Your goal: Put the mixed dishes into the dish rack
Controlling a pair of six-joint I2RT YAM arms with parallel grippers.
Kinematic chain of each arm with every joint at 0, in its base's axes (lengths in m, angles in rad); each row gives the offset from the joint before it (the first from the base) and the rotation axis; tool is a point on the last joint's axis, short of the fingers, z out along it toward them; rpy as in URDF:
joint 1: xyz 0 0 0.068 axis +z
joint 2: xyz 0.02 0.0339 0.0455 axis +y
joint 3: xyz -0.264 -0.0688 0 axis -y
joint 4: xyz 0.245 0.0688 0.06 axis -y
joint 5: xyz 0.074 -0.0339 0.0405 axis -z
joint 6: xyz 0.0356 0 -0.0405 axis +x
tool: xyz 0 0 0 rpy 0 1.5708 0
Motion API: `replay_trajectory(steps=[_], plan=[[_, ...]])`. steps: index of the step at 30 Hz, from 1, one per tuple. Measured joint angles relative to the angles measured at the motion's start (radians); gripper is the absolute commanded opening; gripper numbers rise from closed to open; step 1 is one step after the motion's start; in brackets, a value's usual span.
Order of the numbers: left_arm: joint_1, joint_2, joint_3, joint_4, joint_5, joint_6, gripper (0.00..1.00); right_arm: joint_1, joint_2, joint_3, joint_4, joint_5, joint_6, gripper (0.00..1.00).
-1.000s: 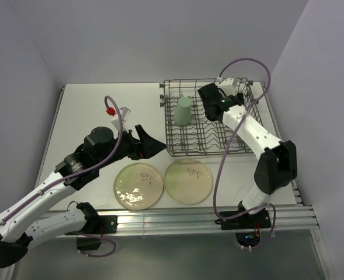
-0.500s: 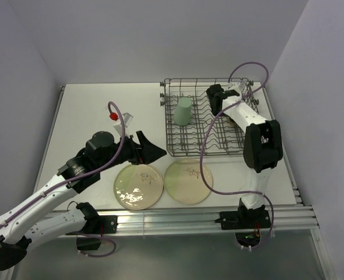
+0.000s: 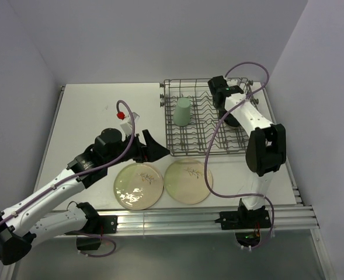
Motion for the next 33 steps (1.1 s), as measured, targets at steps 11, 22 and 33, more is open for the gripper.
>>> replay_trajectory(steps=[11,22,33], plan=[[0.013,0.021,-0.007,0.031,0.019,0.001,0.90,0.011,0.140,0.126,0.038,-0.114,-0.051,0.56],[0.067,0.026,-0.021,0.034,0.049,0.010,0.91,0.010,0.344,0.291,0.043,-0.111,-0.074,0.46],[0.112,0.037,-0.061,0.038,0.093,0.027,0.90,-0.018,0.390,0.320,0.046,-0.069,-0.072,0.35]])
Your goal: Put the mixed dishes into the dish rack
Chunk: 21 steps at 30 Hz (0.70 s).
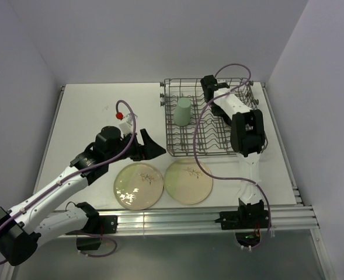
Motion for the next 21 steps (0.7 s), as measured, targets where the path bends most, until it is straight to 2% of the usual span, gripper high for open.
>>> replay_trajectory(steps=[1,4,5,6,7,14,21], plan=[[0.003,0.000,-0.002,0.000,0.002,0.000,0.90,-0.002,0.007,0.000,0.002,0.000,0.000,0.34],[0.011,0.001,-0.007,0.001,0.010,0.000,0.90,-0.004,0.021,-0.001,0.002,-0.003,0.003,0.24],[0.013,0.003,-0.007,0.000,0.014,0.000,0.90,-0.004,0.023,-0.002,0.002,-0.005,0.007,0.18],[0.014,0.005,-0.007,0.002,0.017,0.000,0.90,-0.004,0.024,-0.002,0.002,-0.008,0.012,0.04],[0.014,0.006,-0.007,0.002,0.020,0.000,0.90,-0.004,0.024,-0.002,0.002,-0.015,0.018,0.00],[0.017,0.018,-0.008,0.016,0.027,0.000,0.90,-0.014,-0.004,-0.047,0.046,-0.053,0.054,0.00],[0.019,0.042,-0.009,0.022,0.034,0.000,0.90,-0.046,-0.109,-0.116,0.077,-0.197,0.116,0.00]])
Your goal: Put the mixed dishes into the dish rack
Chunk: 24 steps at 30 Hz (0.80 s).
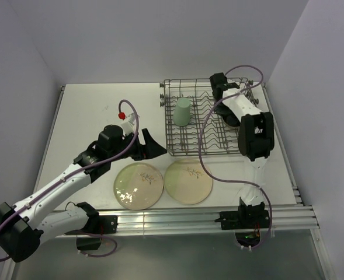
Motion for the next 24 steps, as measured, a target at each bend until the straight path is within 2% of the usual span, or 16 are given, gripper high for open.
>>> replay_trajectory(steps=[6,11,17,24], plan=[[0.003,0.012,0.000,0.017,0.006,0.000,0.90,-0.043,-0.144,-0.090,0.064,-0.197,0.052,0.00],[0.004,0.018,0.000,0.019,0.008,0.000,0.90,-0.150,-0.251,-0.189,0.156,-0.441,0.105,0.00],[0.004,0.023,0.000,0.019,0.008,0.000,0.90,-0.299,-0.251,-0.294,0.283,-0.713,0.170,0.00],[0.005,0.055,0.000,0.031,0.008,-0.001,0.90,-0.313,-0.236,-0.365,0.414,-0.916,0.232,0.00]])
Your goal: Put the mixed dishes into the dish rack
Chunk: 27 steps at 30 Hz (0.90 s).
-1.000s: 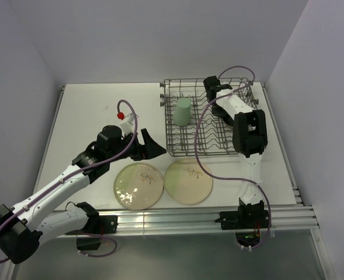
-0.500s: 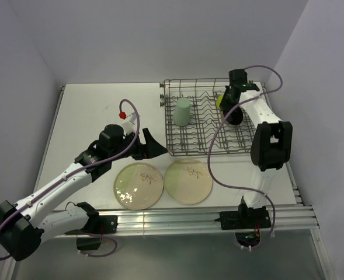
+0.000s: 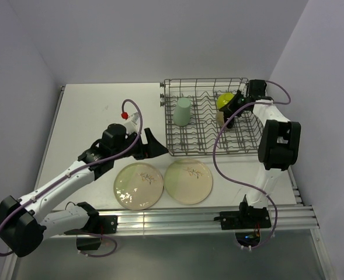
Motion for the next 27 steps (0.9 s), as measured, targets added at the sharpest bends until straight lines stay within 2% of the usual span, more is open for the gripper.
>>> replay_trajectory(steps=[9,17,27], plan=[[0.000,0.025,0.000,0.008,0.000,0.000,0.89,-0.021,0.000,-0.132,0.248,-0.209,0.130,0.00],[-0.001,0.056,0.001,0.020,0.008,0.000,0.88,-0.060,0.000,-0.203,0.377,-0.282,0.222,0.00],[-0.065,0.139,0.100,0.011,-0.025,0.009,0.86,-0.076,-0.022,-0.215,0.334,-0.274,0.155,0.00]])
